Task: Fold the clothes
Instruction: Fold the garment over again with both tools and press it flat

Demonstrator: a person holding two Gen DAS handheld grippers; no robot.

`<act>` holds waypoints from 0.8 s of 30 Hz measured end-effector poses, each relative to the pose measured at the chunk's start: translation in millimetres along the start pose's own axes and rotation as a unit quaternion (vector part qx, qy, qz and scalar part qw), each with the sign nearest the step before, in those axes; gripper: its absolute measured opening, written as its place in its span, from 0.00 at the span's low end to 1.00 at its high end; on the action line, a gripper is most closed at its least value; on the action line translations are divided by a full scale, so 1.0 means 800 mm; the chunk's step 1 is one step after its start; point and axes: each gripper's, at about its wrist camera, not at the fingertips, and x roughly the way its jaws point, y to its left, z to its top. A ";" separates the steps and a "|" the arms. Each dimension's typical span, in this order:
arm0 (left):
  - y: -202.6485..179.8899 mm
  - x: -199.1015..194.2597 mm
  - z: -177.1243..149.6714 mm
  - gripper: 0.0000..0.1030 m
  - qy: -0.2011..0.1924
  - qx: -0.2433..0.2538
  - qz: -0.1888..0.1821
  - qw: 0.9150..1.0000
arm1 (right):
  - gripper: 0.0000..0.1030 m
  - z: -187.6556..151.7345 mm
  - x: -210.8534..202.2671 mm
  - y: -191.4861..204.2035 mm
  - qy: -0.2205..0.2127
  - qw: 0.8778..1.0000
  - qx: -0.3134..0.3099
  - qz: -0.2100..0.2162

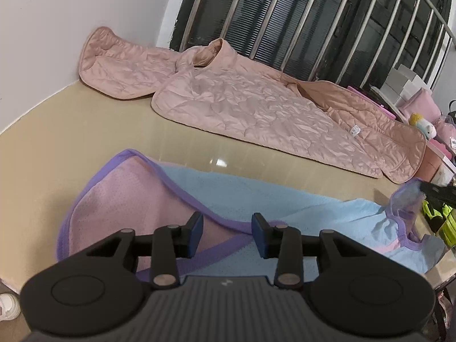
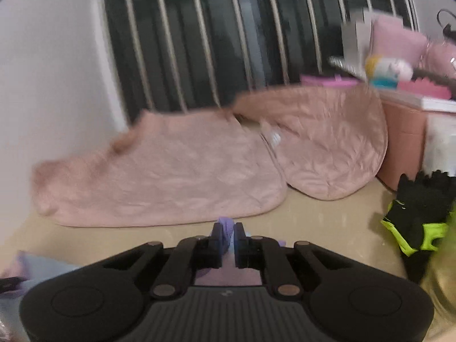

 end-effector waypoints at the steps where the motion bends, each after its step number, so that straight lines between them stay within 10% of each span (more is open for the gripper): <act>1: -0.001 0.000 0.000 0.37 -0.001 0.000 0.001 1.000 | 0.07 -0.011 -0.014 -0.001 -0.007 1.000 0.002 0.002; 13: 0.015 -0.005 0.006 0.37 -0.008 -0.033 0.006 0.999 | 0.08 -0.108 -0.067 -0.021 0.025 1.000 0.005 -0.007; 18: 0.037 -0.012 0.024 0.39 -0.031 -0.046 0.040 0.998 | 0.50 -0.092 -0.086 -0.023 0.010 1.000 0.018 0.010; 24: 0.065 0.004 0.041 0.33 -0.028 -0.082 0.047 0.995 | 0.51 -0.067 -0.089 -0.035 -0.023 0.999 0.043 0.014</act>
